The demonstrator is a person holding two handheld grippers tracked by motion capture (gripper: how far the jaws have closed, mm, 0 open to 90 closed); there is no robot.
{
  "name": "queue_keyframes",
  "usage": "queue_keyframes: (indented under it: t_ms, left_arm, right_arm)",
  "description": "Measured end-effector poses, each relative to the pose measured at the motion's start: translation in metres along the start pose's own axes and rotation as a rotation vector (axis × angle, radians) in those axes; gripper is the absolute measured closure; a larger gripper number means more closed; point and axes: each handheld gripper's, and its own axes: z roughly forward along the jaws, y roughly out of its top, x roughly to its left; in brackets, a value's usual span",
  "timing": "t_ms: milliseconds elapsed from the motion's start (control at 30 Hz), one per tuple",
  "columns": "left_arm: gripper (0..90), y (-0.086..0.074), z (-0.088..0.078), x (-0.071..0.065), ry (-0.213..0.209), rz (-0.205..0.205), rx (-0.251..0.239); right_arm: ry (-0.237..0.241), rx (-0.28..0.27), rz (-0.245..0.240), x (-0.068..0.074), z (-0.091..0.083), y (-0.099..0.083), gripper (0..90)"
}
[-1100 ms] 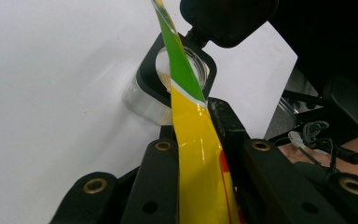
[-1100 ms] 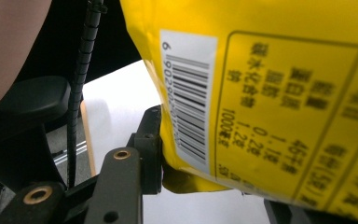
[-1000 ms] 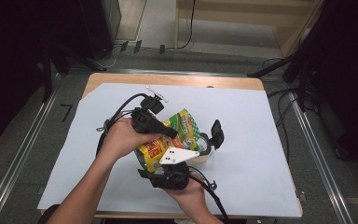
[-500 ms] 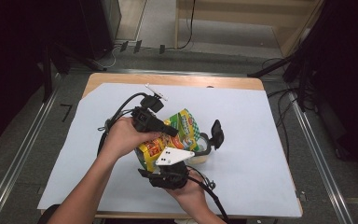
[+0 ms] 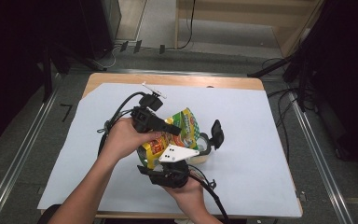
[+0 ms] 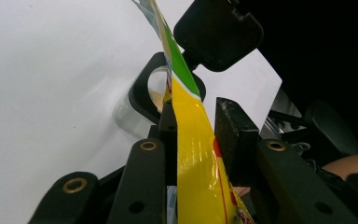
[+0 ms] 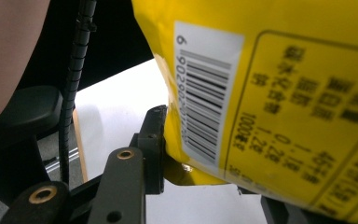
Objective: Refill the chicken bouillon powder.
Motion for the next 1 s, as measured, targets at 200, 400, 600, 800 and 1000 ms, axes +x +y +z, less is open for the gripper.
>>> queue_keyframes:
  t_ms: [200, 400, 600, 800, 1000]
  left_arm:
    - [72.6, -0.0005, -0.0007, -0.0011, 0.002, 0.0, 0.019]
    - [78.4, 0.0008, -0.0009, -0.0028, 0.025, 0.012, 0.021]
    - [82.1, 0.0019, 0.0019, -0.0026, 0.036, 0.013, 0.022]
    - [83.9, 0.0024, 0.0025, -0.0018, 0.04, 0.018, 0.028]
    - [84.1, 0.0029, 0.0039, -0.0025, 0.038, 0.019, 0.031]
  right_arm:
    - [0.001, -0.004, 0.005, 0.0005, 0.0003, -0.0004, 63.7]
    - [0.004, -0.004, -0.007, 0.0012, -0.0002, 0.0005, 63.5]
    - [0.006, 0.009, -0.035, 0.0002, -0.0001, 0.0003, 62.4]
    - [0.013, 0.027, -0.06, 0.0012, 0.0008, -0.0001, 58.4]
    - [-0.006, 0.044, -0.078, 0.001, 0.0019, -0.0002, 63.5]
